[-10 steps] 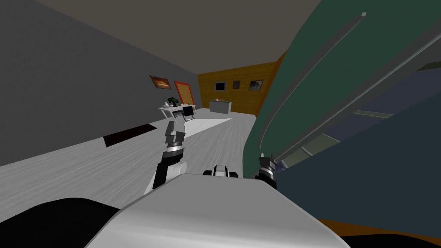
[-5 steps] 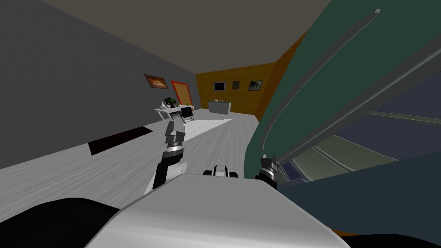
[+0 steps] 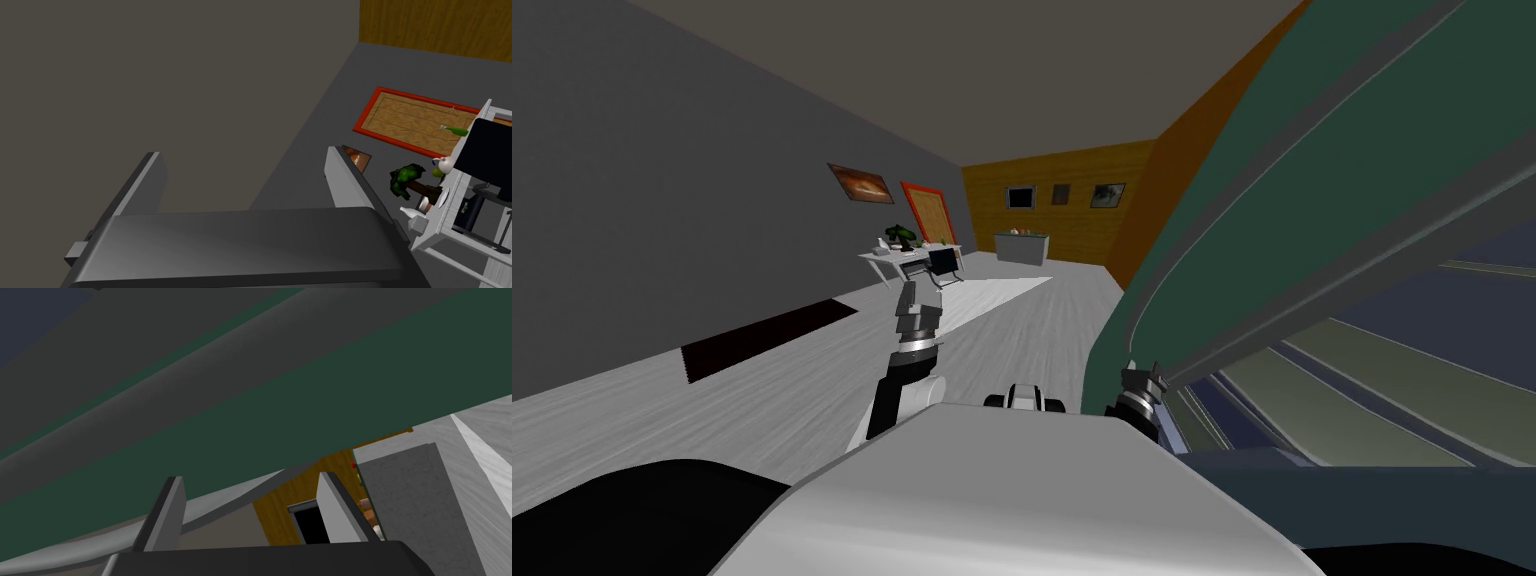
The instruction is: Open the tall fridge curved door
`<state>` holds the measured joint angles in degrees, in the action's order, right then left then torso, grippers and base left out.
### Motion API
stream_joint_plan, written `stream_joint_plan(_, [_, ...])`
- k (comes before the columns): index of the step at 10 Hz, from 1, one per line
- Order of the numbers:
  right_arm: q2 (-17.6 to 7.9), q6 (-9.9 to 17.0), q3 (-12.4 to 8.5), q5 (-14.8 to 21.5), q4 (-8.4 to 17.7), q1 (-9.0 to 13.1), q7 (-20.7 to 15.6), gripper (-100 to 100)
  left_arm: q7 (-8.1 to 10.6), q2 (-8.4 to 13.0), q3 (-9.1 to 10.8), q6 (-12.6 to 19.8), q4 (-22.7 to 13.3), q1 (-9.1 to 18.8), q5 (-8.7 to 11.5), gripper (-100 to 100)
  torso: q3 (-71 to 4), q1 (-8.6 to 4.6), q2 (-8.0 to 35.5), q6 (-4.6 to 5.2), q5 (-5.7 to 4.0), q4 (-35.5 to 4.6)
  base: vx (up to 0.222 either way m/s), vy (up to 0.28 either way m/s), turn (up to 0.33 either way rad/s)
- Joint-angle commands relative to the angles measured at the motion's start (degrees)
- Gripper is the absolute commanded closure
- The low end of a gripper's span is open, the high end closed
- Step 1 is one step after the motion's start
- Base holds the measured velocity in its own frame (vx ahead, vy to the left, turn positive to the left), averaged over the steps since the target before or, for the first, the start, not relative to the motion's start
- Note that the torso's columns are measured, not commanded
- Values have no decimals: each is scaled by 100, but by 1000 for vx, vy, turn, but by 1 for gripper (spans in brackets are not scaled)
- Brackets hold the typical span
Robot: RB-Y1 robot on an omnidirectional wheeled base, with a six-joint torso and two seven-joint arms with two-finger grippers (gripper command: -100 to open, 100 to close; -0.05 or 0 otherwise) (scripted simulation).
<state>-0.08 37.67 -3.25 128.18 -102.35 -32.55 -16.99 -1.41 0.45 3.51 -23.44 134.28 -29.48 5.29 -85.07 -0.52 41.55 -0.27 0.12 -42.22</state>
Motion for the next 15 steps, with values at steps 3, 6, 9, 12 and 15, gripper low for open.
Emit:
stream_joint_plan(3, [147, 71, -175, -127, -35, 40, -229, 100, 0, 1, 1, 0, 0, 2, 0, 0, 49, -23, 76, 23, -22, -8, 149, 178, -47])
stream_joint_plan(6, [169, 195, -308, -302, -32, 46, -345, 100, 0, 1, 0, 0, 0, 0, 0, 0, -9, 3, -26, -6, -10, 8, 292, 205, -109])
stream_joint_plan(9, [179, 257, -374, -390, -31, 48, -403, 100, 0, 1, 1, 0, 0, 0, 0, 0, 4, -41, 6, 7, -6, -5, 197, 196, -51])
stream_joint_plan(12, [201, 380, -507, -565, -28, 53, -520, 100, 0, 1, 1, 0, 0, 0, 0, 0, -8, -44, -10, -2, 6, -9, 243, 179, -78])
stream_joint_plan(15, [222, 504, -640, -740, -25, 59, -636, 100, 0, 1, 1, 0, 0, 0, 0, 0, -16, -26, -20, -7, 7, -2, 279, 247, -77])
